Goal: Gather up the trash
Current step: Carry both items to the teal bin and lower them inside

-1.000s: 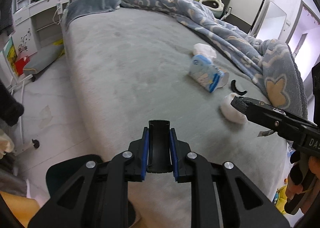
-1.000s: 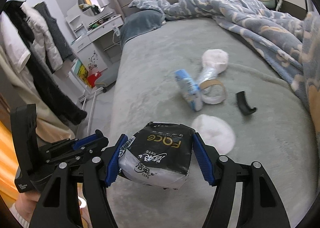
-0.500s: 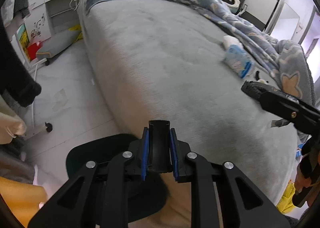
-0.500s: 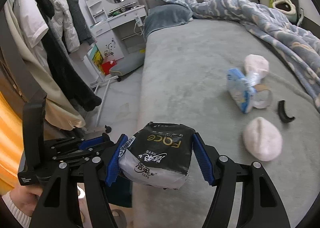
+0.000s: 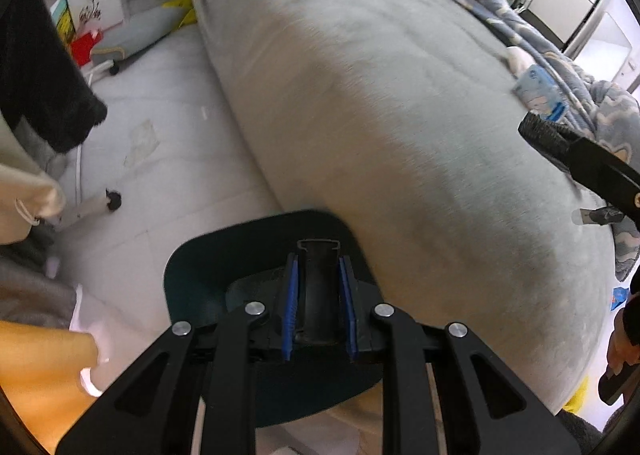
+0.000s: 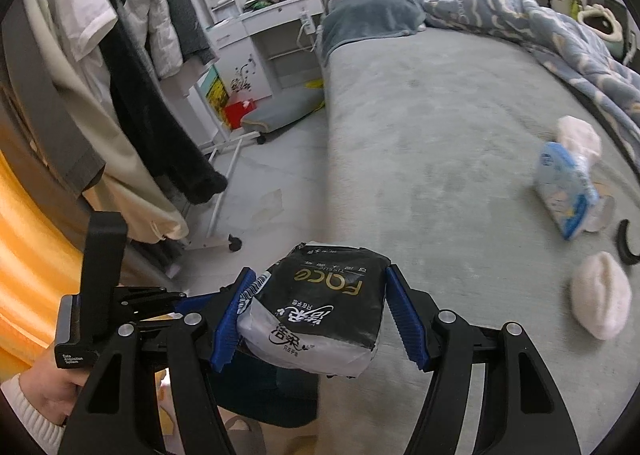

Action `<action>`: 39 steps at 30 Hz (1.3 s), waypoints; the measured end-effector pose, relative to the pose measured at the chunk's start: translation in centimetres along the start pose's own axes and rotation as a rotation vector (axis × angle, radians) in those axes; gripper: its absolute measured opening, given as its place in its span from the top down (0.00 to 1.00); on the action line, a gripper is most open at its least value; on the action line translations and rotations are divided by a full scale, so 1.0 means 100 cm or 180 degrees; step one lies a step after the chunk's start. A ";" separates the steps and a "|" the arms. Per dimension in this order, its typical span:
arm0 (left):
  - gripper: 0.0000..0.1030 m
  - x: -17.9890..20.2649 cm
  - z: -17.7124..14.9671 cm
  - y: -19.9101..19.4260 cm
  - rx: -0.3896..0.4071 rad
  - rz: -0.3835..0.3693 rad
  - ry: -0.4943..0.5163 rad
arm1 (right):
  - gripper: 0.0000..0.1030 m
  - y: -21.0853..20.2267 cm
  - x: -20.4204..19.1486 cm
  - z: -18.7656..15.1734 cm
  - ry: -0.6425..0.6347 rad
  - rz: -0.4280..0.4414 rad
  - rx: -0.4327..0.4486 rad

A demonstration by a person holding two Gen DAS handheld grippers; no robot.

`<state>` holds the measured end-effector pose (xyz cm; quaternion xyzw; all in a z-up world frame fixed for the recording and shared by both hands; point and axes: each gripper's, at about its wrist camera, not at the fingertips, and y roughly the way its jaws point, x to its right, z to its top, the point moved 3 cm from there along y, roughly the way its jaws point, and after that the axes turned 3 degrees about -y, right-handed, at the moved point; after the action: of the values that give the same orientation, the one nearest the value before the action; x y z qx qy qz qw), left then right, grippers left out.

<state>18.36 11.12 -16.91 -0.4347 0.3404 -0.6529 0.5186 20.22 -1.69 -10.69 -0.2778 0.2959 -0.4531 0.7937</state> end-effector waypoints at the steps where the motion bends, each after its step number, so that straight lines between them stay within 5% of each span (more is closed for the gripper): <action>1: 0.79 -0.005 -0.002 0.001 -0.0041 -0.0002 -0.0026 | 0.35 0.003 -0.004 -0.001 -0.0030 0.0010 -0.0024; 8: 0.78 -0.030 -0.011 0.005 -0.0250 -0.0028 -0.0141 | 0.35 0.033 -0.034 -0.007 -0.0200 0.0078 -0.0223; 15: 0.53 -0.055 -0.012 -0.003 -0.0228 -0.0005 -0.0237 | 0.35 0.059 -0.050 -0.013 -0.0269 0.0123 -0.0385; 20: 0.35 -0.069 -0.006 -0.022 -0.0012 0.0109 -0.0241 | 0.35 0.079 -0.057 -0.023 -0.0289 0.0143 -0.0544; 33: 0.24 -0.079 0.019 -0.071 0.0705 0.0191 -0.0186 | 0.35 0.132 -0.077 -0.055 -0.0409 0.0160 -0.0967; 39: 0.20 -0.078 0.027 -0.097 0.1069 -0.0035 -0.0244 | 0.35 0.145 -0.078 -0.071 -0.0439 0.0171 -0.1136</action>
<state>17.86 20.92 -8.86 -0.3684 0.2041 -0.6863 0.5930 19.91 10.24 -24.00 -0.4366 0.3238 -0.3519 0.7620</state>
